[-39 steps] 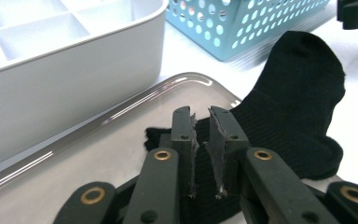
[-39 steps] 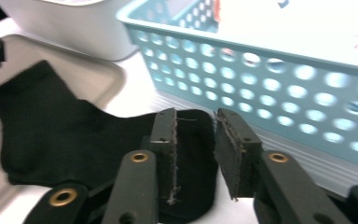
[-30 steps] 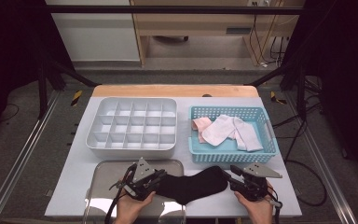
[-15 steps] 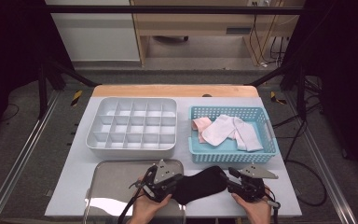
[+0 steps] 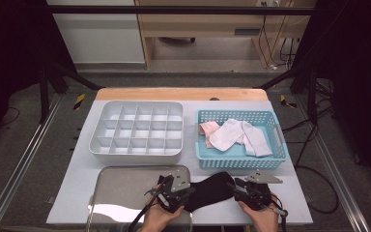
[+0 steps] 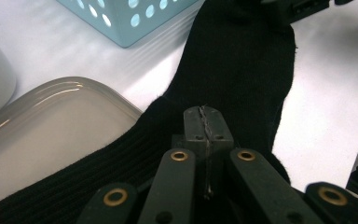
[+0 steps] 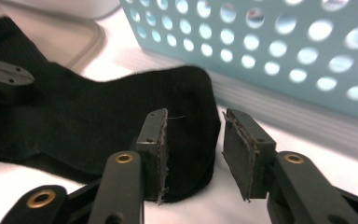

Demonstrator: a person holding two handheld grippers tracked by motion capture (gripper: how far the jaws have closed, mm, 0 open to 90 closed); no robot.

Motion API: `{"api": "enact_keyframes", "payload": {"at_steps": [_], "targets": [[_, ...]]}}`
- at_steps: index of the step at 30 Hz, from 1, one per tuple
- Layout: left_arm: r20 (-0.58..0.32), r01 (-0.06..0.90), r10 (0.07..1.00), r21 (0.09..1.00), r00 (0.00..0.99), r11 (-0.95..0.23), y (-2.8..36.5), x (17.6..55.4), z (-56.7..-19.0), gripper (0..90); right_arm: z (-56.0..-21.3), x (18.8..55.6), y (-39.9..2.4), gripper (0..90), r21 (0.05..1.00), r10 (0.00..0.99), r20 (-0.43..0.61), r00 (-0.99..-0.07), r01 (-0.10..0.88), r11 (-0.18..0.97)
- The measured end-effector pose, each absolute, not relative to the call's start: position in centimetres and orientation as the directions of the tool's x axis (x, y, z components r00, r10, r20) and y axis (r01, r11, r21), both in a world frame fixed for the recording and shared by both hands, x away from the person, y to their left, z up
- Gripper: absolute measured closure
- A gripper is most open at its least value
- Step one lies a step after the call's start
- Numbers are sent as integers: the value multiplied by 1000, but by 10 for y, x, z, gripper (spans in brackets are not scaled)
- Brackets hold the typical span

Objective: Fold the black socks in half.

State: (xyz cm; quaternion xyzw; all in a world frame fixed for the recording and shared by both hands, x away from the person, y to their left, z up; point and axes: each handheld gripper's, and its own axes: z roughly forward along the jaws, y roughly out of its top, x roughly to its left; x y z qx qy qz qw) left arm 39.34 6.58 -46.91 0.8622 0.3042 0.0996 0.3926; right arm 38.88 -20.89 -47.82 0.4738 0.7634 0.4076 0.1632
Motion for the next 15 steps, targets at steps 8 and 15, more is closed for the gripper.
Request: {"api": "enact_keyframes", "payload": {"at_steps": [8, 15], "targets": [[-69, 449, 606, 739, 792, -503, 66, 393, -471, 894, -484, 389, -206, 758, 734, 867, 159, -471, 644, 215], [-68, 450, 607, 737, 792, -504, 66, 393, -471, 895, -481, 389, -206, 845, 720, 864, 184, -469, 663, 206]]}}
